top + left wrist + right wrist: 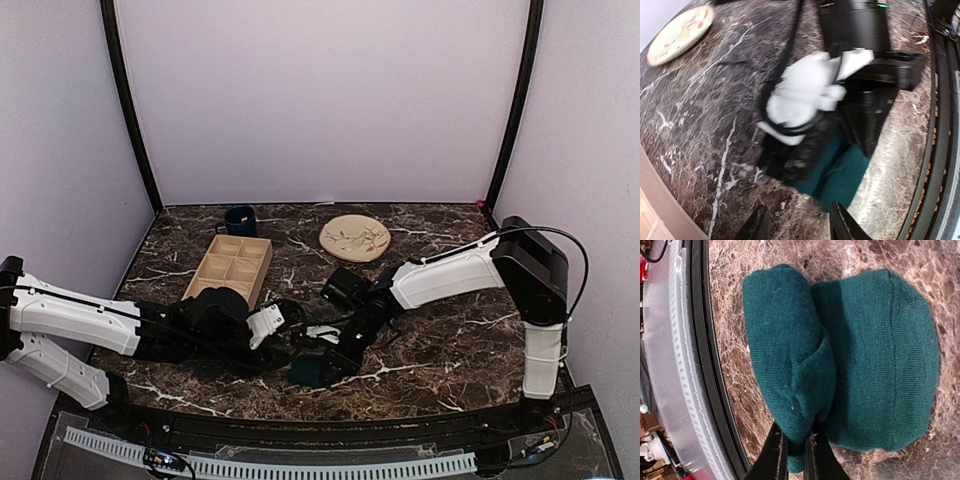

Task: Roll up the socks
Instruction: Roll the sock at the center of the board.

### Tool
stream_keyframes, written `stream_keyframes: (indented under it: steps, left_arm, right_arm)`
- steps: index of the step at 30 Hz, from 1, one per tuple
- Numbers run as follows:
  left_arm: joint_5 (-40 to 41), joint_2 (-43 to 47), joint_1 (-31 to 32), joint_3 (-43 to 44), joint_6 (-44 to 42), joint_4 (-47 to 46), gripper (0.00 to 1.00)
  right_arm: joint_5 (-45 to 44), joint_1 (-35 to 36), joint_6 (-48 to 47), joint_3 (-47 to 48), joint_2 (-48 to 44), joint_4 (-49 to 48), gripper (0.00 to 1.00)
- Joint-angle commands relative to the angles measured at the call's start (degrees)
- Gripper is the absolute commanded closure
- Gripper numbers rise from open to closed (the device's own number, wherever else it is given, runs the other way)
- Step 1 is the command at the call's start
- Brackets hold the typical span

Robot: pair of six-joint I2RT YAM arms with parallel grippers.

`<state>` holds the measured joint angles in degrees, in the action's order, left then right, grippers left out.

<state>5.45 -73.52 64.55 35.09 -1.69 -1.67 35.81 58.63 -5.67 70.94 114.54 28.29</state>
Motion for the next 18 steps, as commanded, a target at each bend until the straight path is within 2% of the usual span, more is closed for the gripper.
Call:
stream_keyframes:
  steps: [1, 7, 8, 10, 18]
  left_arm:
    - [1.64, 0.81, 2.89, -0.11, -3.8, -0.98, 0.56]
    - [3.4, -4.16, 7.03, 2.14, -7.49, 0.4, 0.54]
    - [3.83, -5.12, 7.59, 2.5, -7.99, 0.51, 0.48]
    - [4.5, -6.67, 8.42, 3.21, -8.86, 0.7, 0.27]
    - [5.88, -9.76, 9.06, 4.84, -12.16, 0.7, 0.29]
  right_arm:
    - [0.78, -0.76, -0.26, 1.5, 3.03, 4.58, 1.0]
    - [3.85, -2.04, 0.18, 2.05, 4.0, 5.36, 1.0]
    - [4.04, -2.15, 0.22, 2.08, 4.02, 5.43, 1.0]
    - [4.34, -2.29, 0.18, 2.23, 4.14, 5.69, 1.0]
    - [4.57, -2.47, 0.18, 2.28, 4.18, 5.64, 1.0]
